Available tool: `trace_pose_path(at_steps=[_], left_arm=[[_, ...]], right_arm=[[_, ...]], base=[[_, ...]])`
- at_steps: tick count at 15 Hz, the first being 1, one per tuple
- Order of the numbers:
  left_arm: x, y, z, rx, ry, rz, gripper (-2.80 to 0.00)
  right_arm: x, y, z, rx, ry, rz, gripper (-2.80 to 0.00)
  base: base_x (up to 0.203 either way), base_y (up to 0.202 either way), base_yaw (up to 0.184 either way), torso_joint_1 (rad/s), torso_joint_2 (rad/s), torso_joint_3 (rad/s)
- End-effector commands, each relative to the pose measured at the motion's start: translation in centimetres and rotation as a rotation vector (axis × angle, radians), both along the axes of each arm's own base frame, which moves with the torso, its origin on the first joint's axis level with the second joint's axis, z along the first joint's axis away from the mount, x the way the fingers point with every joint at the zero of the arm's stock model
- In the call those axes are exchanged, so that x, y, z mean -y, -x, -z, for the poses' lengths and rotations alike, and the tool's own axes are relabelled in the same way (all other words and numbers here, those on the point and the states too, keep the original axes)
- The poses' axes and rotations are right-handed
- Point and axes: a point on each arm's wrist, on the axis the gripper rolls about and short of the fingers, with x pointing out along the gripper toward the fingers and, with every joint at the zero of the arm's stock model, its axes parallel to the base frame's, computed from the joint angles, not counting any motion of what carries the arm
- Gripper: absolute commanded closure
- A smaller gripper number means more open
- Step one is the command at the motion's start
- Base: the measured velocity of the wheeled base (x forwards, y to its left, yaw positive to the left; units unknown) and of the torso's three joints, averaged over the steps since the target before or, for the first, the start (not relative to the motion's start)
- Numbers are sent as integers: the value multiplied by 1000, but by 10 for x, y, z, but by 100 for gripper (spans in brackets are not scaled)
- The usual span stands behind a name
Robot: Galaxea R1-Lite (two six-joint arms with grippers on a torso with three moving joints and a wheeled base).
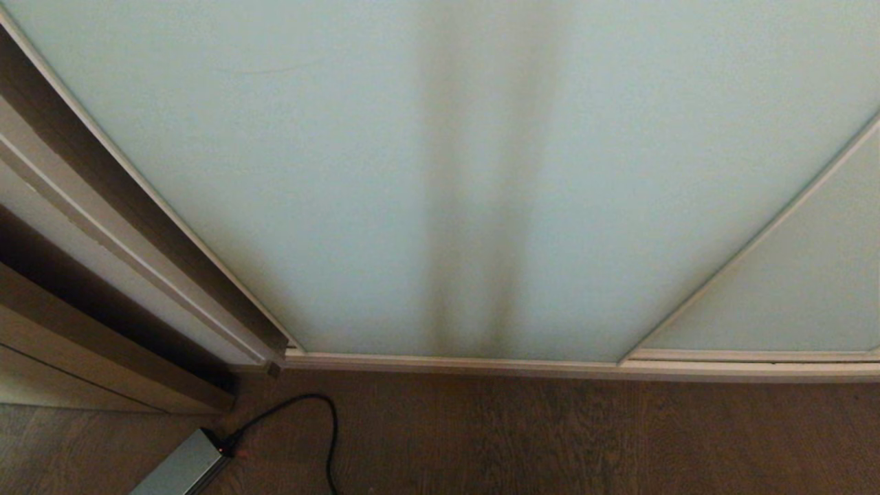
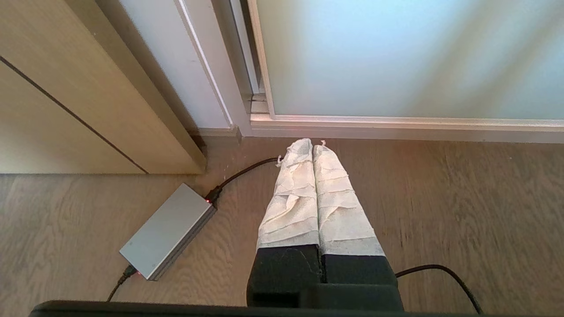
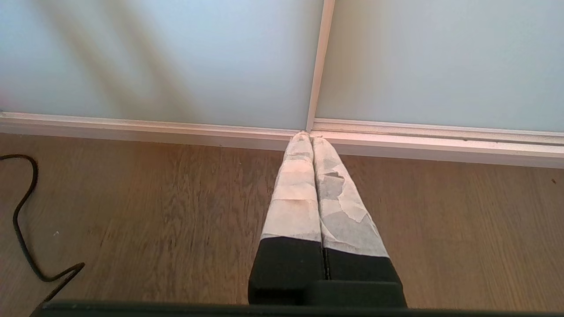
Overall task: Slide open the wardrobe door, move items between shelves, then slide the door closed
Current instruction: Open the door
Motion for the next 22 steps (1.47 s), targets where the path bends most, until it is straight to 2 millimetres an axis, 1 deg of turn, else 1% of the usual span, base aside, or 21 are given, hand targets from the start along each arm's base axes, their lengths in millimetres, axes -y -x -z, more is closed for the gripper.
trace_pose_path(at_steps=[1,12,14,15,16,18,20,22], left_arm=[[0,0,0,-2,0,0,0],[0,0,0,-11,-17,-5,0],[0,0,-3,13,-37,-7,0],[0,3,-12,56,-44,-20,0],[-1,8,-28,112,-48,-39,0],[-1,20,-63,206,-48,-88,0],[-4,33,-101,289,-39,-194,0],[-6,31,-140,306,-29,-290,0]], right_arm=[[0,0,0,1,-1,-1,0],[0,0,0,1,0,-1,0],[0,0,0,1,0,-1,0],[0,0,0,1,0,1,0],[0,0,0,1,0,1,0],[0,0,0,1,-1,0,0],[0,0,0,1,0,-1,0],[0,0,0,1,0,1,0]], base=[[0,0,0,0,0,0],[0,0,0,0,0,0],[0,0,0,0,0,0],[0,0,0,0,0,0],[0,0,0,0,0,0],[0,0,0,0,0,0],[0,0,0,0,0,0],[0,0,0,0,0,0]])
